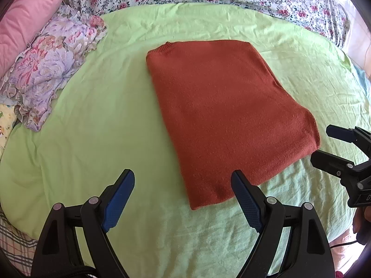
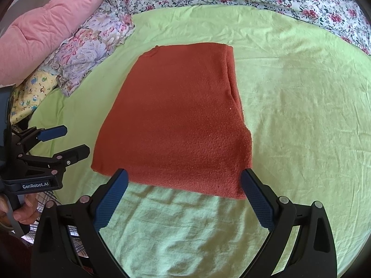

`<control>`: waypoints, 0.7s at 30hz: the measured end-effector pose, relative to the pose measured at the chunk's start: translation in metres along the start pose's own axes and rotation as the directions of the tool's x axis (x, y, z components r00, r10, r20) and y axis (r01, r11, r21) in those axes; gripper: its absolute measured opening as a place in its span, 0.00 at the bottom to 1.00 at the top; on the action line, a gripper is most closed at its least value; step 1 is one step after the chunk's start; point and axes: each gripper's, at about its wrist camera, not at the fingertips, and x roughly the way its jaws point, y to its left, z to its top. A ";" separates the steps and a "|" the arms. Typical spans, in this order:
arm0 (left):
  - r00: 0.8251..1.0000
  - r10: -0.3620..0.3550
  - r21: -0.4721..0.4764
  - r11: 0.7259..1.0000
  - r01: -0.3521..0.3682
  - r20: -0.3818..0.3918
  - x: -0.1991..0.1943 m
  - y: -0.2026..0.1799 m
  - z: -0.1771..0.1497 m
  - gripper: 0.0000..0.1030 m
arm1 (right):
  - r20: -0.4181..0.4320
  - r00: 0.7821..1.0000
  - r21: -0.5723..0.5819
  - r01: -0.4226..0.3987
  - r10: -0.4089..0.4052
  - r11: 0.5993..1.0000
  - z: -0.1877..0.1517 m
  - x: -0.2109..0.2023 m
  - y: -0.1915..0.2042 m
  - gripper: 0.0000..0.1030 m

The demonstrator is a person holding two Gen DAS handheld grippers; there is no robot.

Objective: Fold small clothes

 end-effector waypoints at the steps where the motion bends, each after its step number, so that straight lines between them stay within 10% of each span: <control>1: 1.000 0.001 0.000 1.000 -0.001 0.000 0.000 0.000 0.000 0.83 | -0.003 1.000 0.001 0.000 0.000 1.000 0.000 0.001 0.000 0.95; 21: 1.000 -0.023 0.002 1.000 0.023 0.018 -0.004 0.000 0.007 0.84 | 0.002 1.000 -0.018 0.001 -0.001 1.000 0.006 -0.002 0.007 0.95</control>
